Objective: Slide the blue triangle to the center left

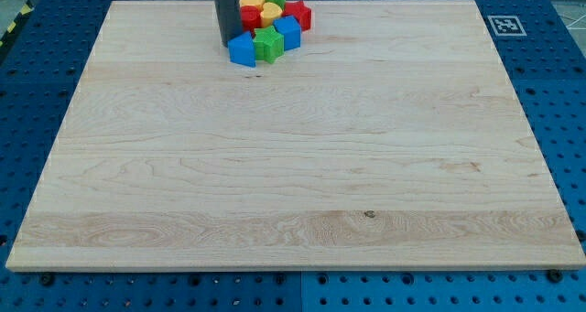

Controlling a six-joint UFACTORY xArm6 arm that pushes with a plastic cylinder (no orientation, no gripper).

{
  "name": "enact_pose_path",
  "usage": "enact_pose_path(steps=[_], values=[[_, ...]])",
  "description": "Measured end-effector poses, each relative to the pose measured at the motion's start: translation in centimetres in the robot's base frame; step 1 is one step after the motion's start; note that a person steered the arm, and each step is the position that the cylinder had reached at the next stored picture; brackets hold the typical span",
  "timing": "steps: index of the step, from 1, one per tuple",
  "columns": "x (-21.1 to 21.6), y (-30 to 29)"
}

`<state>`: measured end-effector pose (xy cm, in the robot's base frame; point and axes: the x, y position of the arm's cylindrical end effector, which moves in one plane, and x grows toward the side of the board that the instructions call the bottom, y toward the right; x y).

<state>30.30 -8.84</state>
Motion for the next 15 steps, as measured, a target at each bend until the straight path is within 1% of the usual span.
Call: enact_pose_path(steps=[2,3,4,5,6,7,8,9,10,11,12,13,14,15], values=[[6.8,2.9],[8.2,3.4],[8.2,1.4],[9.1,-6.1],[14.8,-7.3],[17.3,1.3],[17.1,9.9],[14.4,14.4],[10.7,14.7],[8.0,11.4],[7.7,4.6],[7.8,-0.2],[7.8,1.7],[7.8,7.6]])
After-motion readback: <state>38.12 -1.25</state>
